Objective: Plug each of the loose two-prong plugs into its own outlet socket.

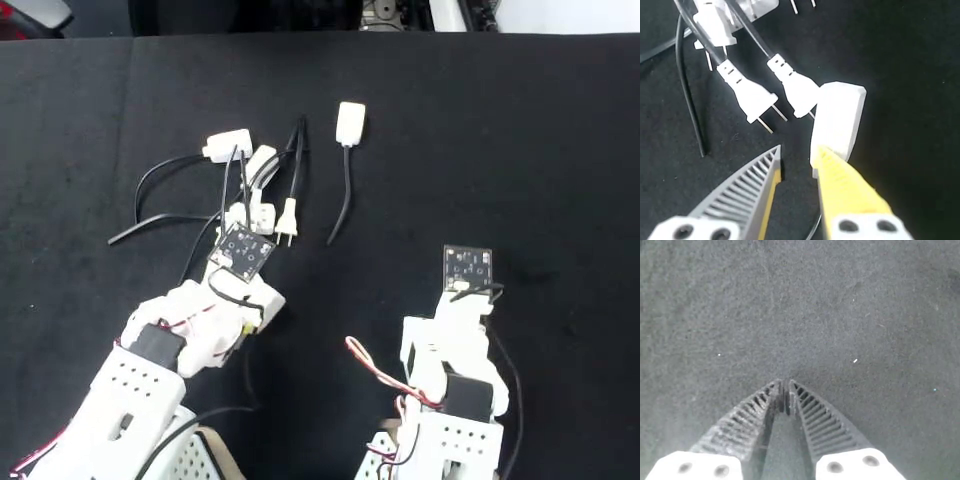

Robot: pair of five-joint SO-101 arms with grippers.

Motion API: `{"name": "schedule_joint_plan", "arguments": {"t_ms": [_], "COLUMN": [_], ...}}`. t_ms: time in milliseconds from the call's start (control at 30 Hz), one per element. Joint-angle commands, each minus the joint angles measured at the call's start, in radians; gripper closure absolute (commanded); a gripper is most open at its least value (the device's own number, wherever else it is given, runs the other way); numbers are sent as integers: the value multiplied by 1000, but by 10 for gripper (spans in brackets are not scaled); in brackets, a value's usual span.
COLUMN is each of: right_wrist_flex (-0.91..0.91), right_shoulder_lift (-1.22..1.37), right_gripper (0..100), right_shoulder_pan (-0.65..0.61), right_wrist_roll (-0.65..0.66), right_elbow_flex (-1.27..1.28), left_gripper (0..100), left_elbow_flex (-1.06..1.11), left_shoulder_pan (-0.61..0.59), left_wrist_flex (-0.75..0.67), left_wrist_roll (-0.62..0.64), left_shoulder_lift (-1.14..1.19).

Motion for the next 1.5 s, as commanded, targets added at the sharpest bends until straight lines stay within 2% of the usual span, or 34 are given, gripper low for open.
{"name": "schedule_joint_plan", "arguments": {"t_ms": [0, 267, 500, 633, 933, 1100, 1233, 1300, 1367, 1467], "right_wrist_flex": [-12, -12, -12, -12, -12, -12, -12, -12, -12, -12], "right_shoulder_lift": [-47, -47, -47, -47, -47, -47, -47, -47, -47, -47], "right_gripper": [976, 976, 976, 976, 976, 976, 976, 976, 976, 976], "right_shoulder_pan": [17, 17, 17, 17, 17, 17, 17, 17, 17, 17], "right_wrist_roll": [6, 6, 6, 6, 6, 6, 6, 6, 6, 6], "right_elbow_flex": [-1, -1, -1, -1, -1, -1, -1, -1, -1, -1], "left_gripper": [877, 877, 876, 876, 876, 876, 876, 857, 808, 778], "left_elbow_flex": [4, 7, 8, -1, -162, -309, -487, -542, -549, -495], "left_shoulder_pan": [27, 16, -216, -280, -344, -259, -117, -25, 47, 99], "left_wrist_flex": [0, -8, -101, -97, 126, 304, 496, 549, 549, 450], "left_wrist_roll": [12, 14, 5, 5, 12, 6, 3, -41, -71, -41], "left_shoulder_lift": [9, 9, 9, 0, -2, -2, -2, 6, 9, 11]}}
